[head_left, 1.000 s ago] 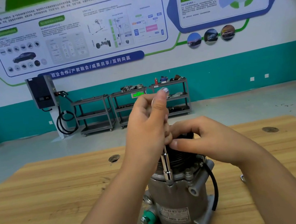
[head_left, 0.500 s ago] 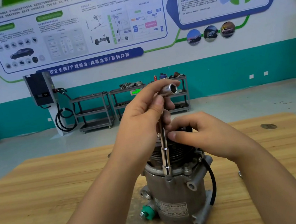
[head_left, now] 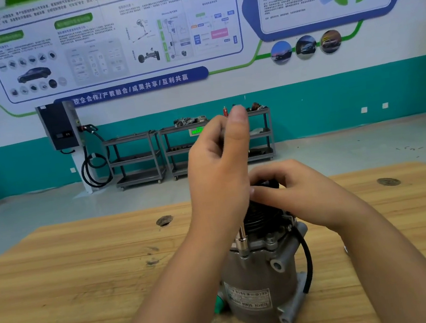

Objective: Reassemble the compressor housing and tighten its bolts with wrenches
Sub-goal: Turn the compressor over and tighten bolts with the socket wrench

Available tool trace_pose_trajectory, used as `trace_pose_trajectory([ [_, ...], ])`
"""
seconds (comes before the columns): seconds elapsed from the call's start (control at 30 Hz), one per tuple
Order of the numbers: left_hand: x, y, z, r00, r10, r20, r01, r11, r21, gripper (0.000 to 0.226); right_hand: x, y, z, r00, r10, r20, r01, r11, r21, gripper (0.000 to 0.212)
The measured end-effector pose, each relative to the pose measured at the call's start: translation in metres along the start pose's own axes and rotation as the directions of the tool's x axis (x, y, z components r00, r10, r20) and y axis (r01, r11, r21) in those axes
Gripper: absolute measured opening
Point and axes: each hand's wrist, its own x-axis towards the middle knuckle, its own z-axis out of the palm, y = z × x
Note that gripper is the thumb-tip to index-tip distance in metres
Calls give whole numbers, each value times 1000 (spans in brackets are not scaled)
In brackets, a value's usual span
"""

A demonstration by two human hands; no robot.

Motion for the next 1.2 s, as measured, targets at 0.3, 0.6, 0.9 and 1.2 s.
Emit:
trace_pose_trajectory([
  [0.3, 9, -3, -7, 981, -137, 137, 168, 952, -256, 36, 1, 0, 3, 999, 11, -37, -11, 1000, 13, 13],
  [0.6, 17, -3, -18, 914, -189, 360, 340, 842, -419, 32, 1, 4, 3, 1000, 7, 10, -8, 998, 58, 12],
  [0.9, 21, 18, -29, 964, -116, 240, 222, 847, -483, 37, 0, 17, -13, 966, 94, -240, -100, 995, -14, 16],
  [1.2, -7, 1, 18, 998, 1, -65, -6, 997, -73, 34, 0, 14, -9, 982, 91, -166, -103, 993, -65, 16],
])
